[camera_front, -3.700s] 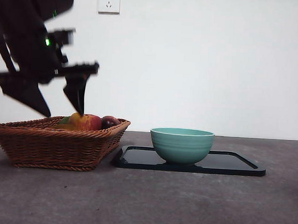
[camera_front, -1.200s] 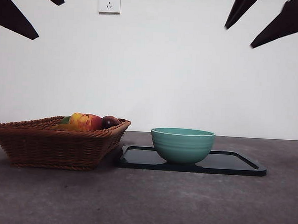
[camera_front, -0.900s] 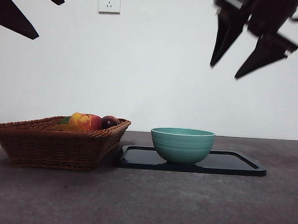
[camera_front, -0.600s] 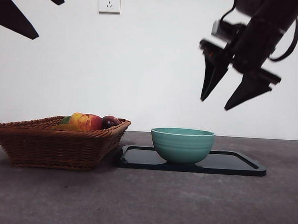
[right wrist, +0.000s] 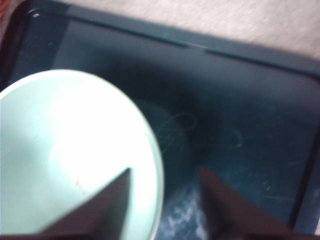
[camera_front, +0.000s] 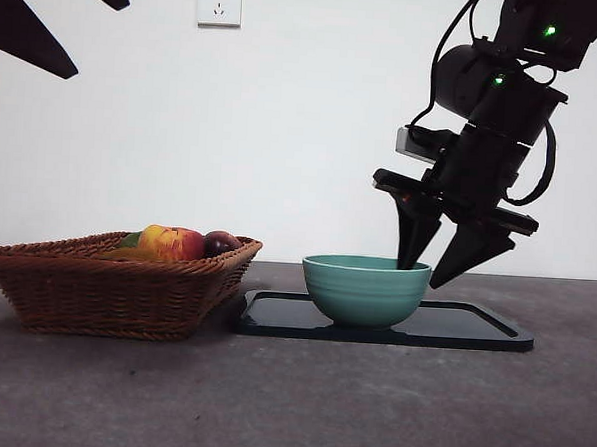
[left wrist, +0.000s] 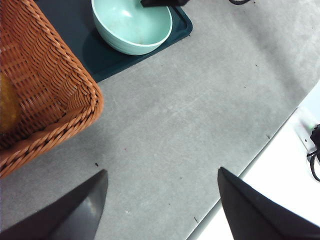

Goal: Pick up the wifruite, put it on the bowl, pick up the plate, put it on desk

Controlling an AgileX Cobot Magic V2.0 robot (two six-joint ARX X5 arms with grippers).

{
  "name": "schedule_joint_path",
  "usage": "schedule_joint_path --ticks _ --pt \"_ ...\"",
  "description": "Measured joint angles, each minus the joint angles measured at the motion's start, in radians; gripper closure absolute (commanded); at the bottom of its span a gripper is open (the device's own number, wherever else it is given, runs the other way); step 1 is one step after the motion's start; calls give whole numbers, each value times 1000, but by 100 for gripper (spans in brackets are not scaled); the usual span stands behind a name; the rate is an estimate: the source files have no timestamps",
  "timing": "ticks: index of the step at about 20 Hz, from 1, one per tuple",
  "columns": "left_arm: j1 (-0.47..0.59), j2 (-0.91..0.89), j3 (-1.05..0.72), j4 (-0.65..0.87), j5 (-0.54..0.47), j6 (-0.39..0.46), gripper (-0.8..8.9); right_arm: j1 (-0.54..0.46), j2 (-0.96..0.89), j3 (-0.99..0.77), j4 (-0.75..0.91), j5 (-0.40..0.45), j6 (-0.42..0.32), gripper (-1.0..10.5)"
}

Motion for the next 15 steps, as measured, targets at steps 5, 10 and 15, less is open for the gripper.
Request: schedule_joint_path --ticks 5,10,15 --pt "0 0 0 0 0 0 467 0 0 0 12 2 0 934" --pt "0 0 0 0 0 0 467 0 -103 0 0 10 0 934" --pt "0 0 0 0 0 3 467 1 -323 4 -136 9 -15 934"
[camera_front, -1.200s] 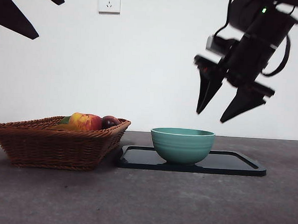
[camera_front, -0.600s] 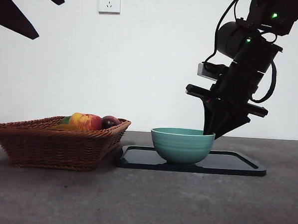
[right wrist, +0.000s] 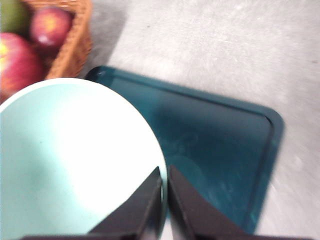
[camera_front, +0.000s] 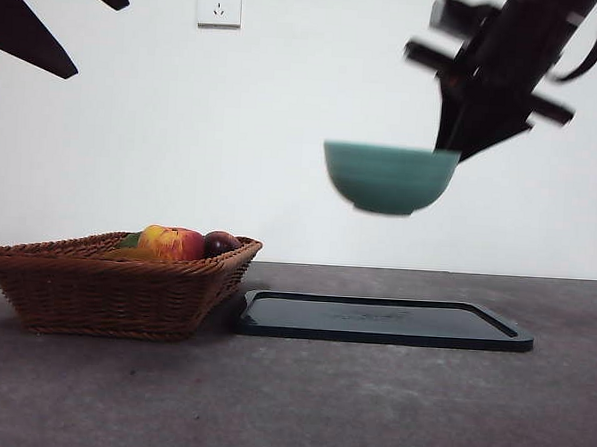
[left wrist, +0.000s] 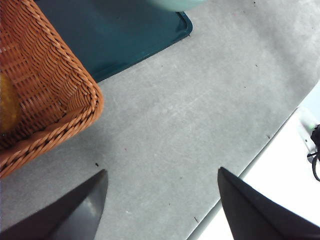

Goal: Pick up the wifruite, put it on the bowl, pick up the plate, put it on desk

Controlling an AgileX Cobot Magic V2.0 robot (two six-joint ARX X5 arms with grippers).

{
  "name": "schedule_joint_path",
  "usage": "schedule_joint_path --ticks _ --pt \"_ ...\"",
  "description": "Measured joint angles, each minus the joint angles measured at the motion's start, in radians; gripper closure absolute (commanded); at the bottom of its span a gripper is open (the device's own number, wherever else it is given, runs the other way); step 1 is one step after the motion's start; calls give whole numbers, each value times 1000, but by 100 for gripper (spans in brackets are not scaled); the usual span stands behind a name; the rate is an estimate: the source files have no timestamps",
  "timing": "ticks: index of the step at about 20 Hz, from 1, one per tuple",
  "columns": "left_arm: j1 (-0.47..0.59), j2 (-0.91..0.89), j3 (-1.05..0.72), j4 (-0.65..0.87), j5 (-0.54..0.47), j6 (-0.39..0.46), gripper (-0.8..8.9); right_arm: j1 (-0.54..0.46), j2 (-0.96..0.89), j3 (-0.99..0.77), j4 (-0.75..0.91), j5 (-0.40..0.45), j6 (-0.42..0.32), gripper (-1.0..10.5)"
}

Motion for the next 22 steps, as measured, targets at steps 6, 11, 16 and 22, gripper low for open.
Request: schedule_joint_path --ticks 6,11,16,22 --pt "0 0 0 0 0 4 467 61 -234 -8 -169 1 -31 934" --pt "0 0 0 0 0 8 467 145 -380 -159 -152 4 -28 934" --pt "0 0 0 -2 0 8 467 206 -404 -349 -44 5 6 934" --pt "0 0 0 -8 0 8 467 265 -372 -478 100 29 67 934"
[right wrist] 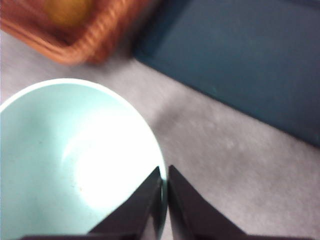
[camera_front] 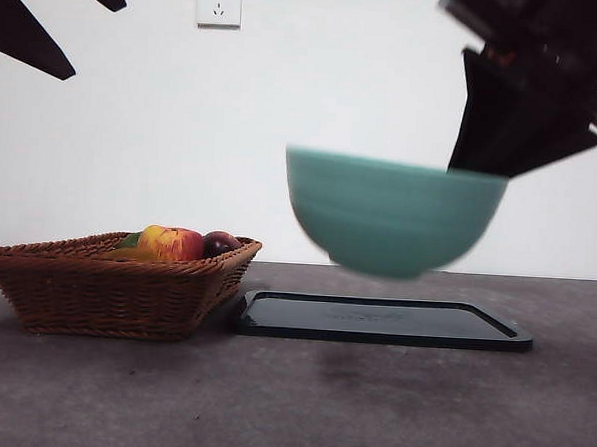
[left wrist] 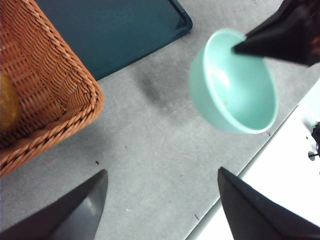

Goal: Pick up the wifruite, put it on the bowl, pick up the plate, put it on desk

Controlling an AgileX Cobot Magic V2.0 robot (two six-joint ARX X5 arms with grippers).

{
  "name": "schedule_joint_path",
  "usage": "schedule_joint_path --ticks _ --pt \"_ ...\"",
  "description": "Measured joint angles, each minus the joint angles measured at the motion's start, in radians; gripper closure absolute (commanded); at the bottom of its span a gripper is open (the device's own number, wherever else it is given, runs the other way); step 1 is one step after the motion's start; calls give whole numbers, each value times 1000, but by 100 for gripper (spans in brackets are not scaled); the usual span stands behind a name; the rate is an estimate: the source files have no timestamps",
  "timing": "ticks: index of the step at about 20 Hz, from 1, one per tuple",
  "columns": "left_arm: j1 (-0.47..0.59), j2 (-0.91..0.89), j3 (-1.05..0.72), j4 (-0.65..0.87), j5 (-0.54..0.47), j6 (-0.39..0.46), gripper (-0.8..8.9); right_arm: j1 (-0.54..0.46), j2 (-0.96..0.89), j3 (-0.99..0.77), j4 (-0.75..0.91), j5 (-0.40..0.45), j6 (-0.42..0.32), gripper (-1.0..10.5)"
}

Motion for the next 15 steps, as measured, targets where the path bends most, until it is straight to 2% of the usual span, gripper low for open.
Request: schedule_joint_path --ticks 10,15 --pt "0 0 0 -1 0 0 469 49 215 -35 119 44 12 934" --pt "0 0 0 -2 0 0 469 50 256 -35 129 51 12 933"
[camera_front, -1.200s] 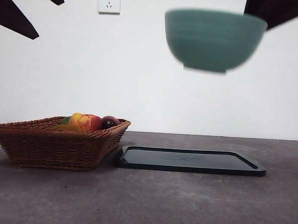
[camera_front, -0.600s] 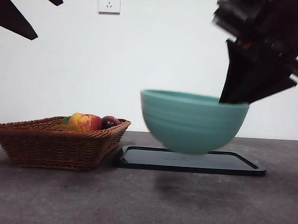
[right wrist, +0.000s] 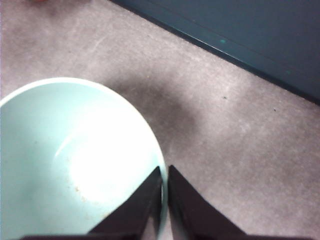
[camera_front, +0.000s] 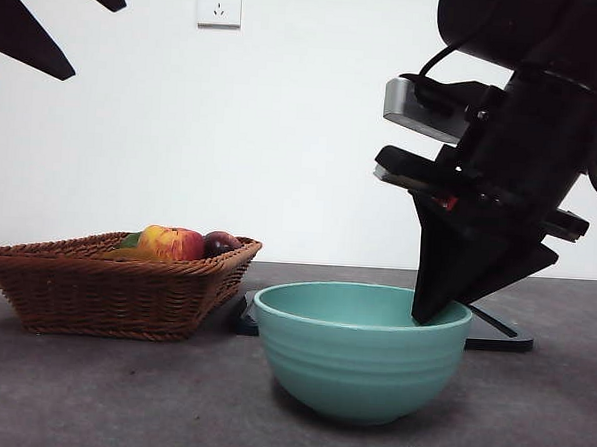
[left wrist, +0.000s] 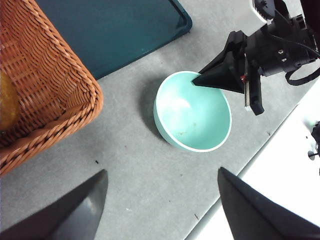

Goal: Pick up the wifruite, put it on the bowl, pick up the plate, put it on desk

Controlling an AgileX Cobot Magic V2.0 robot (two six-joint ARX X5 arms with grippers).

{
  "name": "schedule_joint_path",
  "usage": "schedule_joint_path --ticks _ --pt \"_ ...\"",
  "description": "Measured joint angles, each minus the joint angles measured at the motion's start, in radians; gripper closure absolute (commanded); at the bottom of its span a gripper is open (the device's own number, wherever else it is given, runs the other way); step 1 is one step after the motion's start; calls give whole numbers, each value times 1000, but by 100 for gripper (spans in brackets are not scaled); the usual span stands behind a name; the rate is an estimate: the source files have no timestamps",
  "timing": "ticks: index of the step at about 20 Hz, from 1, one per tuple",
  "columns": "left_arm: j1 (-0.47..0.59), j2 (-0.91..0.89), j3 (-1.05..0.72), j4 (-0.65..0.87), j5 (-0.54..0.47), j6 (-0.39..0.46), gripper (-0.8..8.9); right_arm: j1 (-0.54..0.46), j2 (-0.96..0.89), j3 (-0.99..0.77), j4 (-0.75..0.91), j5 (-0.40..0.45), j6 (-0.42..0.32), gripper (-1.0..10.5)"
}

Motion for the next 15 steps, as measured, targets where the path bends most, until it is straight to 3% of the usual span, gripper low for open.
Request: schedule_joint_path --ticks 3,7,15 --pt "0 0 0 0 0 0 469 0 0 0 1 0 0 918" --pt "0 0 0 0 0 0 469 0 0 0 3 3 0 683" --pt "0 0 0 0 0 0 469 0 -116 10 -45 3 0 671"
